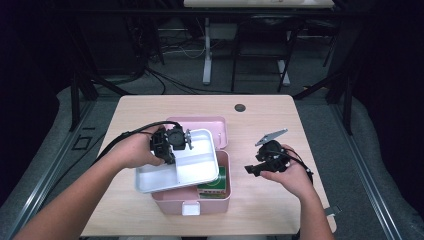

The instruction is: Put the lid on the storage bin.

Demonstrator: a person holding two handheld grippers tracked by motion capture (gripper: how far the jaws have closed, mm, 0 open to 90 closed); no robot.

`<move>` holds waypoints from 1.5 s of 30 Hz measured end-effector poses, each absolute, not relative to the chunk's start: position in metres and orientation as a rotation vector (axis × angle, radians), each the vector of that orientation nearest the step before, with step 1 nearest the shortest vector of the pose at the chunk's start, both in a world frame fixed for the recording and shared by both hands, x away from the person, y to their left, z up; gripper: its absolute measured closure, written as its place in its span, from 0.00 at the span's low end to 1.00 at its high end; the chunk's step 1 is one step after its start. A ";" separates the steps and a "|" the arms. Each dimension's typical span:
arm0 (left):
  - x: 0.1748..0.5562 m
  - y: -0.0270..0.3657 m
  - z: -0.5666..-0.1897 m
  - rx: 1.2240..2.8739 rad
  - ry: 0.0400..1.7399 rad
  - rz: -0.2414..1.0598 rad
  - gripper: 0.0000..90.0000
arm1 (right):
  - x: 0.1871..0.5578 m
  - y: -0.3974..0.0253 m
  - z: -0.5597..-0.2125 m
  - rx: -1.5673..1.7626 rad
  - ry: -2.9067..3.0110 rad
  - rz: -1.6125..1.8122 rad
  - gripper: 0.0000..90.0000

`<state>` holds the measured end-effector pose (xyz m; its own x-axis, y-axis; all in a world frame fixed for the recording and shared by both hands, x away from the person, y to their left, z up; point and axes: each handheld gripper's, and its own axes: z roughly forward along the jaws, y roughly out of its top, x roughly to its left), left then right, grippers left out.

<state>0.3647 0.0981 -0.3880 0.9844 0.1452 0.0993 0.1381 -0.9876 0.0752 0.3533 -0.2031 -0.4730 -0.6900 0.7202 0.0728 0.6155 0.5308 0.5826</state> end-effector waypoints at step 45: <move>0.354 0.055 -0.425 3.100 0.012 0.115 0.98 | 0.355 -0.203 -0.476 1.159 2.594 0.891 0.42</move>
<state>0.3536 0.0548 -0.4245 0.9972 0.0091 0.0738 0.0062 -0.9992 0.0401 0.3546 -0.2029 -0.4763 -0.6855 0.7226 0.0892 0.6250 0.5211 0.5812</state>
